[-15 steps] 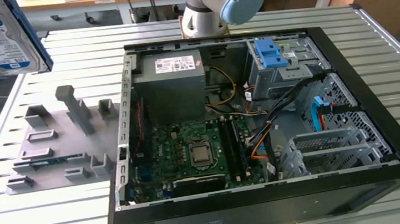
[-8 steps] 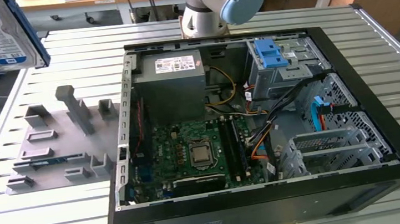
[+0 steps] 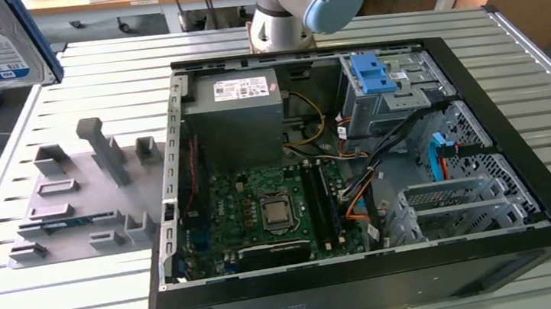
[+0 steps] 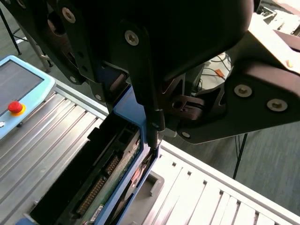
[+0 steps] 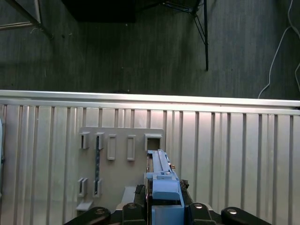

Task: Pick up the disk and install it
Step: 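Pick up the disk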

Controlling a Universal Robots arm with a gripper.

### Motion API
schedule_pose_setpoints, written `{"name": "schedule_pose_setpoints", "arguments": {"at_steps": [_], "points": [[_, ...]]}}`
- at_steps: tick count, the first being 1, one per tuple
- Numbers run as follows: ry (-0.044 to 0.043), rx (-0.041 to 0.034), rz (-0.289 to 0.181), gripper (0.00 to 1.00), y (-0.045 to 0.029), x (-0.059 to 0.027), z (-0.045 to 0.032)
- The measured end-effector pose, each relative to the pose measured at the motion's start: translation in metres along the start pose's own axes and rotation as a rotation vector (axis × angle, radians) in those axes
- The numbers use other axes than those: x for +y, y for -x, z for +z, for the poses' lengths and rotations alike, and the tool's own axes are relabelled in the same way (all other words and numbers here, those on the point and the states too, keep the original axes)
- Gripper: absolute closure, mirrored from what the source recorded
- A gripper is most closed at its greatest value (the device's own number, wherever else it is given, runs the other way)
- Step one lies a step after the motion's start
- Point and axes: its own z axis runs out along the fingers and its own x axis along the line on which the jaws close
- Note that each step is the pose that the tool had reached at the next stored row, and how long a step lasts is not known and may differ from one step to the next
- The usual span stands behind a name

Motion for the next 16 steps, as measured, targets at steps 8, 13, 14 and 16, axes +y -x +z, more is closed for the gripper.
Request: {"name": "schedule_pose_setpoints", "arguments": {"at_steps": [8,13,14,16], "points": [[-0.0011,0.0001,0.0,0.64,-0.0001,0.0002,-0.0108],[-0.0072,0.0001,-0.001,0.64,-0.0078,0.0004,-0.0109],[-0.0082,0.0002,-0.001,0.64,-0.0101,0.0005,-0.0109],[-0.0098,0.0002,-0.001,0.64,-0.0151,0.0007,-0.0109]]}}
